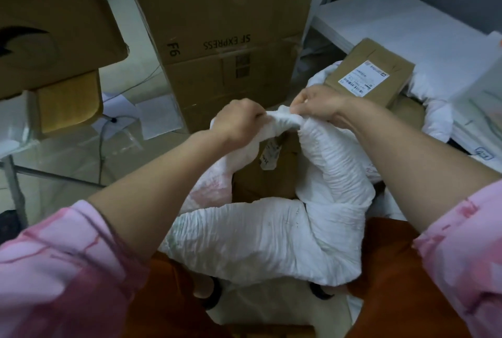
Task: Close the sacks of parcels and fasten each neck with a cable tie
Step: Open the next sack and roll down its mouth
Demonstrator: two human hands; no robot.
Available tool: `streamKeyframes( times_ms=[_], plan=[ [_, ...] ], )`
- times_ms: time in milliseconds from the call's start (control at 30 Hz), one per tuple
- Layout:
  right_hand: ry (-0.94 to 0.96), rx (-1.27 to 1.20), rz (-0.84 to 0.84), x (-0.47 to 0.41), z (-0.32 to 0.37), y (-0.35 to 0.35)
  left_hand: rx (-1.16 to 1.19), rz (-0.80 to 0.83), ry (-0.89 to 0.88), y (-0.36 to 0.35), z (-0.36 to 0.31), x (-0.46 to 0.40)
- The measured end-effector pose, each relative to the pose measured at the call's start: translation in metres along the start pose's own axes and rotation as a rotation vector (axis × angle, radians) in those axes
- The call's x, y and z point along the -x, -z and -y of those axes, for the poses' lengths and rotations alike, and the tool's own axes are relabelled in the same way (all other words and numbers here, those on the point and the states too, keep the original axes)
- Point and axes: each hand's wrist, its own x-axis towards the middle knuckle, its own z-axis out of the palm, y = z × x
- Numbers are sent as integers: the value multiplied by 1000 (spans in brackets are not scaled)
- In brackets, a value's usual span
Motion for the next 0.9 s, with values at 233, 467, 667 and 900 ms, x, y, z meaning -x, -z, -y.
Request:
streamKeyframes(
  times_ms=[233,467,667,900],
  plan=[
    [186,393,-653,26,3,-44,441,44,499,20,8,-33],
    [142,328,-666,1,-18,-82,756,374,540,30,27,-38],
    [186,213,-654,-18,-18,-78,860,508,520,30,59,-33],
    [-212,-350,-264,-29,-34,-30,-71,79,624,30,103,-41]
  ],
)
